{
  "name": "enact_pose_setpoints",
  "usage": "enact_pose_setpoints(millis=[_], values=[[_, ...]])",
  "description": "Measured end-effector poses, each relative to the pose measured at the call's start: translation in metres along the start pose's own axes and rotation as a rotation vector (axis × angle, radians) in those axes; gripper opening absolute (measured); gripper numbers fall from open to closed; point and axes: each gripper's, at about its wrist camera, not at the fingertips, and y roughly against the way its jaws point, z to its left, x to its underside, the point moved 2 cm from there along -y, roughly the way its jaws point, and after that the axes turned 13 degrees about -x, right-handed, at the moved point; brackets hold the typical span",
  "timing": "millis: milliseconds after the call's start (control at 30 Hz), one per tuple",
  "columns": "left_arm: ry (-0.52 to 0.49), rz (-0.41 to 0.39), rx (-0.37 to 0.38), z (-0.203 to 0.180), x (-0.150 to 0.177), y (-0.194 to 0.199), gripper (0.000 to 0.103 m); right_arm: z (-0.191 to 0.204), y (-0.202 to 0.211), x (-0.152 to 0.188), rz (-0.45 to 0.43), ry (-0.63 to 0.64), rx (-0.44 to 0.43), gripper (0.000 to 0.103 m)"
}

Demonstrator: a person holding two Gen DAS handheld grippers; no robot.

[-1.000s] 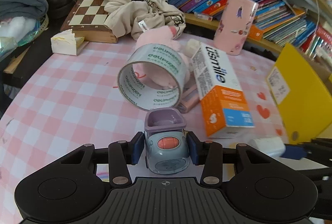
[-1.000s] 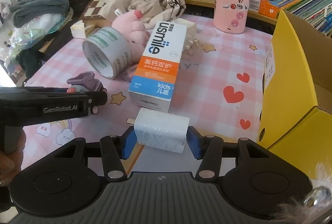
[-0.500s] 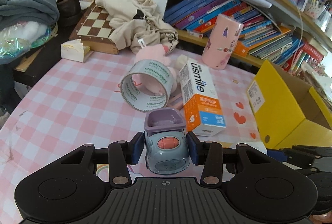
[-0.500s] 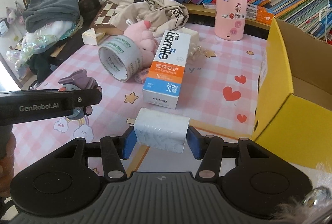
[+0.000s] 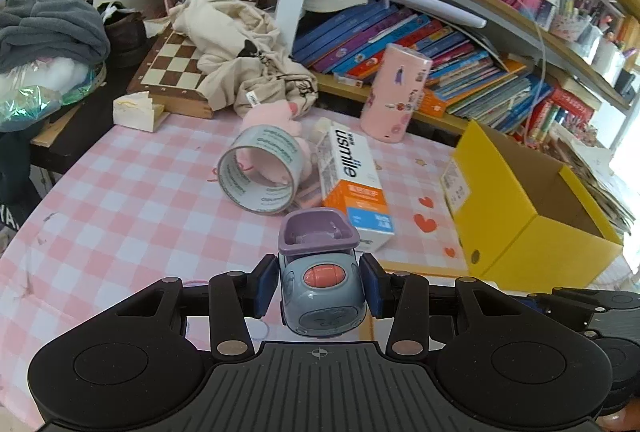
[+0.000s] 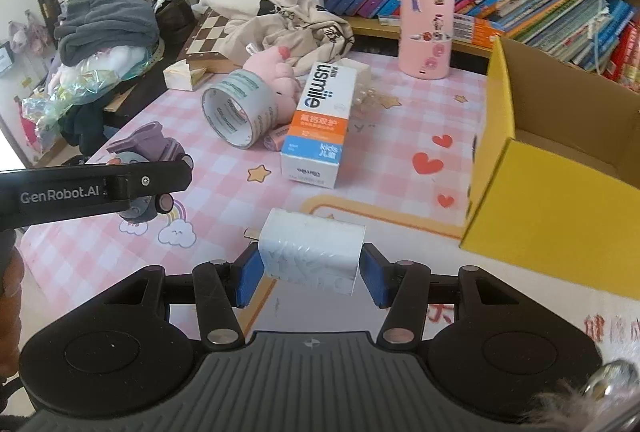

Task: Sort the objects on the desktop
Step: 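Carry the toy car and charger over the yellow cardboard box with both tools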

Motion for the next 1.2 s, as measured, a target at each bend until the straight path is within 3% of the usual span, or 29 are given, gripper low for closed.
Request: enact_pose_setpoints(millis=[1200], values=[[-0.126,0.024,0.213,-0.048,0.028,0.033,0.043,-0.013,0.072,0.058,-0.05,-0.151,0.177,0.05]])
